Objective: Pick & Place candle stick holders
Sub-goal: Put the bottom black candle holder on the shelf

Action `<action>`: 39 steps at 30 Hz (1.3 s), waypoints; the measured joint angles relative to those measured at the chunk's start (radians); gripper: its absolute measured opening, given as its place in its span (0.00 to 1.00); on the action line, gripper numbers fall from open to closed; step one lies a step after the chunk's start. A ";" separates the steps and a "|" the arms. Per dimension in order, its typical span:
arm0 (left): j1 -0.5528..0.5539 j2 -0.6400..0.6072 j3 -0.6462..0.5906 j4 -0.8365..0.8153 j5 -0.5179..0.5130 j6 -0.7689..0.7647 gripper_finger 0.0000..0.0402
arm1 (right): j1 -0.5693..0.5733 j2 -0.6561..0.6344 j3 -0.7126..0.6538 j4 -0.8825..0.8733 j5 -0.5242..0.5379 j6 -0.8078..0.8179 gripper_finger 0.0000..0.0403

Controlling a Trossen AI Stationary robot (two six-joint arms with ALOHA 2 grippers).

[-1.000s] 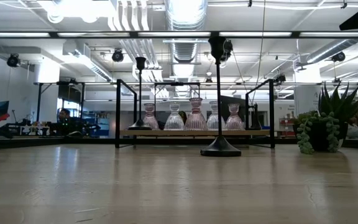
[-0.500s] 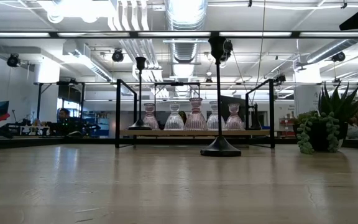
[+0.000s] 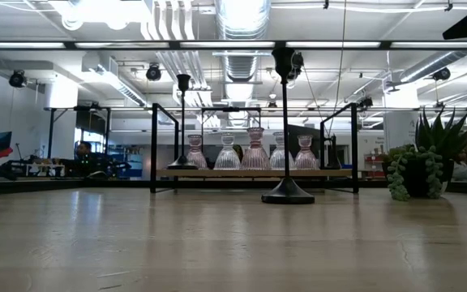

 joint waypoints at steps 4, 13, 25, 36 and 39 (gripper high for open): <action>0.000 0.000 0.000 0.012 0.000 0.013 0.38 | 0.000 0.000 0.000 0.000 0.000 0.000 0.02; 0.001 0.006 0.000 0.106 -0.045 0.093 0.38 | 0.000 0.000 0.000 0.000 0.000 0.000 0.02; 0.001 0.063 0.000 0.196 -0.043 0.128 0.38 | 0.000 0.000 0.000 0.000 0.000 0.000 0.02; 0.001 0.067 -0.001 0.257 -0.033 0.112 0.26 | 0.000 0.000 0.000 0.000 0.000 0.000 0.02; 0.001 0.067 -0.001 0.257 -0.033 0.092 0.15 | 0.000 0.000 0.000 0.000 0.000 0.000 0.02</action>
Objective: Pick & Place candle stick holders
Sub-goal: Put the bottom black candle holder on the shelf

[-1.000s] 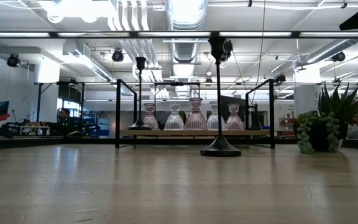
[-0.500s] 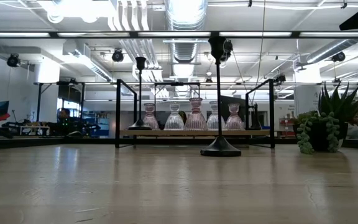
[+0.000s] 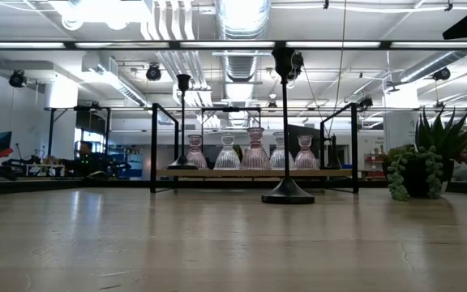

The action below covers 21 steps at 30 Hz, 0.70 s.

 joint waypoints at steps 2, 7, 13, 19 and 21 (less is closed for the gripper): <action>0.000 0.000 0.000 0.006 -0.003 -0.007 0.07 | 0.000 0.000 0.000 0.000 0.000 0.000 0.02; -0.001 0.000 0.000 0.014 -0.004 -0.066 0.04 | 0.000 0.000 0.000 0.000 0.000 0.000 0.02; 0.006 0.001 0.033 0.036 -0.112 -0.255 0.04 | 0.000 0.000 0.000 0.000 0.000 0.000 0.02; 0.054 0.013 0.211 -0.021 -0.300 -0.257 0.04 | 0.000 0.000 0.000 0.000 0.000 0.000 0.02; 0.100 0.039 0.301 -0.070 -0.364 -0.230 0.04 | 0.000 0.000 0.000 0.000 0.000 0.000 0.02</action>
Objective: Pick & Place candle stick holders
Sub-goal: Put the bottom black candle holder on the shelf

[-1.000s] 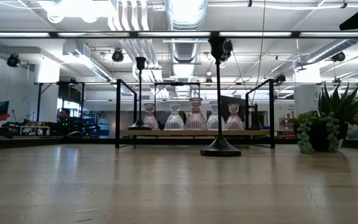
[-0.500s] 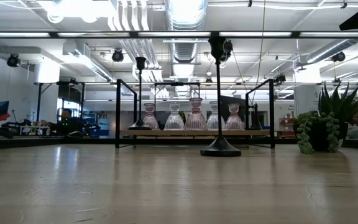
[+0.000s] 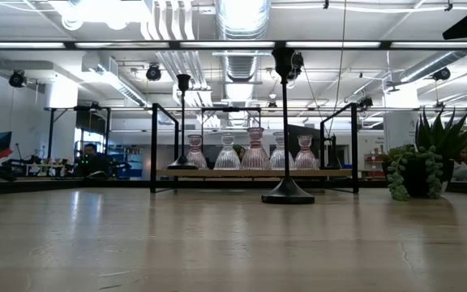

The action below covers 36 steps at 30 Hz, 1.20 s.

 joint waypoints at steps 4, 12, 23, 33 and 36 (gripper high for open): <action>0.155 0.094 0.206 -0.069 -0.057 0.071 0.04 | 0.000 0.000 0.000 0.000 0.000 0.000 0.02; 0.574 0.363 0.656 -0.155 -0.058 0.198 0.04 | 0.000 0.000 0.000 0.000 0.000 0.000 0.02; 0.902 0.691 1.097 -0.302 0.039 0.295 0.04 | 0.000 0.000 0.000 0.000 0.000 0.000 0.02; 1.109 0.885 1.224 -0.286 0.039 0.377 0.04 | 0.000 0.000 0.000 0.000 0.000 0.000 0.02; 1.186 0.946 1.282 -0.251 0.091 0.390 0.04 | 0.000 0.000 0.000 0.000 0.000 0.000 0.02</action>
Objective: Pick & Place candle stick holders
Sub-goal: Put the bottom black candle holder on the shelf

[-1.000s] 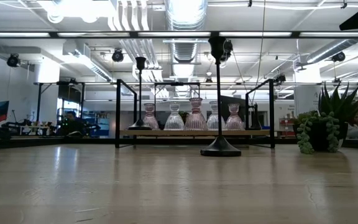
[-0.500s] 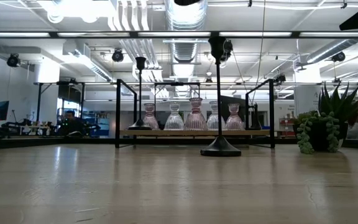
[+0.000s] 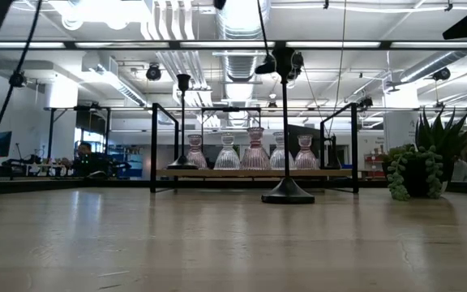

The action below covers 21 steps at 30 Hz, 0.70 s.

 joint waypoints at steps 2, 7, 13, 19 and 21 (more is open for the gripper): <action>0.048 0.047 0.055 0.015 0.050 -0.001 0.04 | 0.000 0.000 0.000 0.000 0.000 0.000 0.02; 0.132 0.166 0.187 -0.007 0.079 -0.006 0.04 | 0.000 0.000 0.000 0.000 0.000 0.000 0.02; 0.196 0.228 0.204 0.032 0.088 -0.013 0.04 | 0.000 0.000 0.000 0.000 0.000 0.000 0.02; 0.250 0.278 0.204 0.043 0.037 -0.057 0.04 | 0.000 0.000 0.000 0.000 0.000 0.000 0.02; 0.259 0.292 0.204 0.063 0.036 -0.060 0.04 | 0.000 0.000 0.000 0.000 0.000 0.000 0.02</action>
